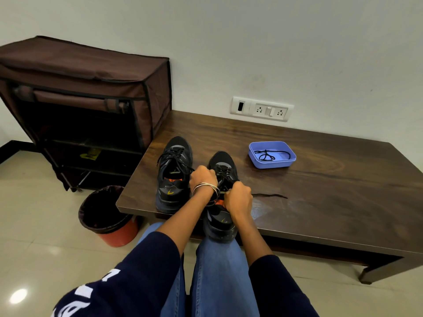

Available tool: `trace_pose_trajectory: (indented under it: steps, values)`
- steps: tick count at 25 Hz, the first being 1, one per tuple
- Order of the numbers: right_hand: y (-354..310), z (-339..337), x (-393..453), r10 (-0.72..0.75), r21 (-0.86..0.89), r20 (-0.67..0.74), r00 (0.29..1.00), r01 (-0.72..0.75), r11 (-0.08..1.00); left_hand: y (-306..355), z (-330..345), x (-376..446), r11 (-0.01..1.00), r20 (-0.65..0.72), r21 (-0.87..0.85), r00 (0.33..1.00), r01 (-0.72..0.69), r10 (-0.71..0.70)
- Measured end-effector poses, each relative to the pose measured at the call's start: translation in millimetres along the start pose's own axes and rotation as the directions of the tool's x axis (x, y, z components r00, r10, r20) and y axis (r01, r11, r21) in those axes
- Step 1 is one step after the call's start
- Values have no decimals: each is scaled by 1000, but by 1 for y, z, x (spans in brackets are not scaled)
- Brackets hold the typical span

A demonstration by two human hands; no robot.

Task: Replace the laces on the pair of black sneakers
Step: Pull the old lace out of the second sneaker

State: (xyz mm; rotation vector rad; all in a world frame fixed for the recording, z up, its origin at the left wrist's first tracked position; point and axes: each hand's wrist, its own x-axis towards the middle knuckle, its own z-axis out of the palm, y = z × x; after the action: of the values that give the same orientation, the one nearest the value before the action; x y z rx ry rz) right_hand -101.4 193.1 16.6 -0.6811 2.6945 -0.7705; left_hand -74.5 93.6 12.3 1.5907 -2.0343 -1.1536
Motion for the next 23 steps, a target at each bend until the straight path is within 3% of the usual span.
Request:
trace_pose_trajectory:
  steps: [2, 4, 6, 8, 12, 16, 20, 22, 23]
  values:
    - [-1, 1, 2, 1, 9, -2, 1000, -1, 1000, 2, -4, -5, 992, -54, 16, 991, -122, 123]
    - [-1, 2, 2, -5, 9, -14, 1000, 5, 1000, 1, -7, -8, 879, -88, 220, 889, -423, 450]
    - [0, 3, 2, -9, -13, -18, 1000, 9, 1000, 1, -6, -11, 608, 110, 489, 735, -626, 669]
    - [1, 3, 2, -10, -28, -17, 1000, 10, 1000, 5, -4, -15, 477, 264, 607, 728, -635, 632]
    - [1, 2, 1, 5, -25, -16, 1000, -6, 1000, 15, -5, -24, 452, 277, 676, 769, -582, 576]
    - [0, 1, 2, 11, -12, -12, 1000, -11, 1000, 19, -10, -32, 355, 288, 728, 732, -587, 618]
    - [-2, 0, 0, 11, -22, -10, 1000, -12, 1000, 6, -7, -31, 354, 265, 694, 680, -626, 684]
    - [-2, -1, 0, 5, -35, -8, 1000, -5, 999, -2, -11, -26, 501, 81, 679, 733, -537, 675]
    - [-3, -1, 0, 2, -39, -11, 1000, -2, 999, -4, -13, -19, 647, -81, 585, 758, -489, 647]
